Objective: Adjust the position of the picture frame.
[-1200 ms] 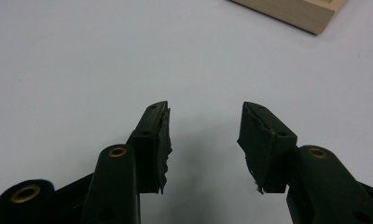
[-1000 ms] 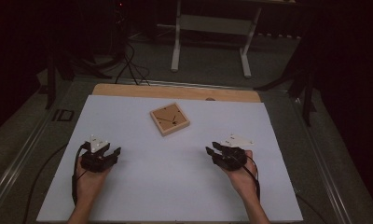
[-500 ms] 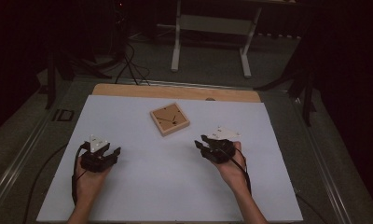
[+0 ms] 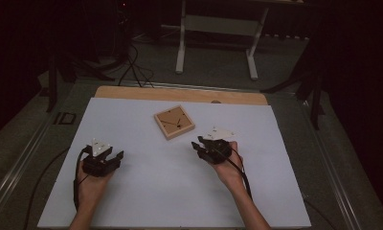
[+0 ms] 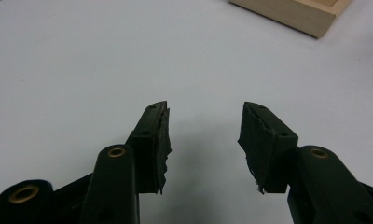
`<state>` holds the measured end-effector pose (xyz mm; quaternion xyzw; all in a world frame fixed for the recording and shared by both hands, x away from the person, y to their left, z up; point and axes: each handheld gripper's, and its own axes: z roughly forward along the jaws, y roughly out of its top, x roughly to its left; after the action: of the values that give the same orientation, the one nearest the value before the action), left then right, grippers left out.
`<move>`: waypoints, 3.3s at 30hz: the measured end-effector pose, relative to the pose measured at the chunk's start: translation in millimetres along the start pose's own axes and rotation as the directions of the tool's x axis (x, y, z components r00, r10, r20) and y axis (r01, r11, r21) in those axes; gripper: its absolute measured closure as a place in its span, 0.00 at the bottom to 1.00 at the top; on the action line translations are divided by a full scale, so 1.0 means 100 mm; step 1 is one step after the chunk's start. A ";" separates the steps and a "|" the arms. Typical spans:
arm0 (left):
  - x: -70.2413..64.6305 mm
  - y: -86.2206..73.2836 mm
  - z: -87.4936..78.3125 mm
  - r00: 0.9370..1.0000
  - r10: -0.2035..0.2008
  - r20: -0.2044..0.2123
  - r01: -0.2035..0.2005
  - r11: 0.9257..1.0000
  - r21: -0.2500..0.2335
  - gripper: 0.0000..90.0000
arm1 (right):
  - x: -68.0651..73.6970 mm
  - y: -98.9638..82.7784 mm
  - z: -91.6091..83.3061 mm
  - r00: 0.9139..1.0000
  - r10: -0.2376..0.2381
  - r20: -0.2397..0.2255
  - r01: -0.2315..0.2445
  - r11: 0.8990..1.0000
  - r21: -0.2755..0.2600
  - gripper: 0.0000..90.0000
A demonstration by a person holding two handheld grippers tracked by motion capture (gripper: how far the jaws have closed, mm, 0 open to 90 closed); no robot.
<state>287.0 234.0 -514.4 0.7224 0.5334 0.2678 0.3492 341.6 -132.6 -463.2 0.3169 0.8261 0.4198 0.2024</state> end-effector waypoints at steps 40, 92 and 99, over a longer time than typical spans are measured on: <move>0.01 0.00 -0.01 1.000 -0.005 0.004 0.006 1.000 -0.007 0.58 | 0.13 0.30 0.67 0.999 -0.025 -0.022 0.025 1.000 0.007 0.78; 0.09 -0.03 -0.08 0.999 -0.047 0.008 0.048 0.999 -0.026 0.58 | 0.29 0.43 1.49 0.999 0.028 0.034 -0.032 0.992 0.125 0.90; 0.09 -0.03 -0.07 0.999 -0.043 0.008 0.044 0.999 -0.026 0.58 | 0.29 0.42 1.46 1.000 0.006 0.019 -0.009 0.990 0.138 0.91</move>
<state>282.7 245.1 -511.9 0.7071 0.5442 0.2644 0.3661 423.5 -11.0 -512.9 0.3371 0.8500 0.3595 0.1859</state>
